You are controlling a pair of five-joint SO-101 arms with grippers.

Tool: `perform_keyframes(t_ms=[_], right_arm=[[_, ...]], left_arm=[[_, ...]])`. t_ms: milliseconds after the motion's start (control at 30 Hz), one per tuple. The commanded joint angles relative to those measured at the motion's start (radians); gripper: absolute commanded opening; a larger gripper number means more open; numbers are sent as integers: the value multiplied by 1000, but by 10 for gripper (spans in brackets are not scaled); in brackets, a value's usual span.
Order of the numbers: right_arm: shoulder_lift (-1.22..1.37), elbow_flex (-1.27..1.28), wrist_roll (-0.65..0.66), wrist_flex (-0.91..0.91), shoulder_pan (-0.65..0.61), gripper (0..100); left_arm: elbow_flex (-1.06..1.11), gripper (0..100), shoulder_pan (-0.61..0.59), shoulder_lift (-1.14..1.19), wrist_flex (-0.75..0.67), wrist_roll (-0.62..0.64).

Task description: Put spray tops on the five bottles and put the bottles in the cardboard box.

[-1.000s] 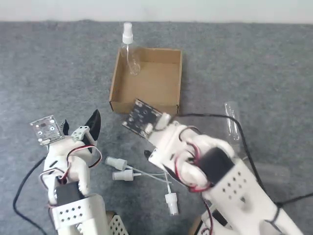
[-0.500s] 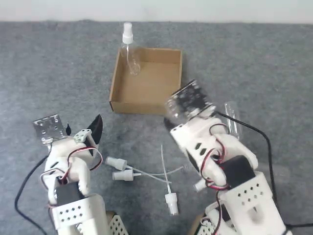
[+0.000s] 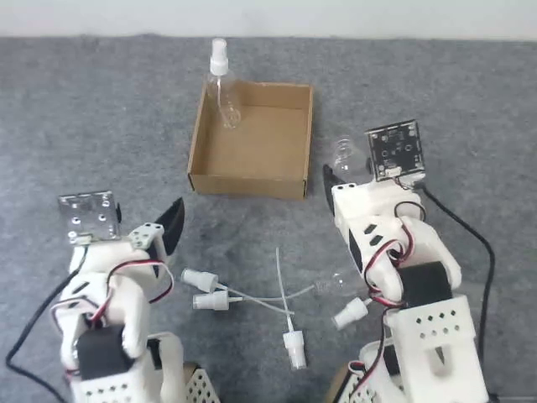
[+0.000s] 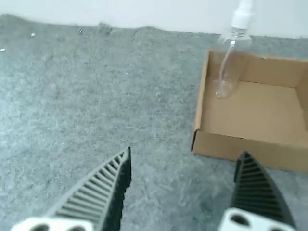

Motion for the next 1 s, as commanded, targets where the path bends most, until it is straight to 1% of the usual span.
perform_keyframes(t_ms=[0,133,267,367,500,667,800,900,967], right_arm=[[-21,-17,-11,-30,16,8],[-19,5,-11,-53,16,8],[-19,37,-9,-102,16,9],[-19,43,-8,-110,15,9],[-19,43,-8,-107,13,9],[-19,43,-6,-107,15,9],[-19,43,-6,-107,15,9],[-19,43,-5,-107,15,9],[-19,43,-5,-107,15,9]], left_arm=[[-93,316,44,6,63,-32],[-137,316,91,110,117,-32],[-228,316,101,348,147,-29],[-311,316,101,519,201,-28],[-392,316,97,666,275,-17],[-409,316,100,744,307,97],[-390,314,97,778,302,133],[-387,261,100,796,287,193],[-377,223,95,810,261,255]])
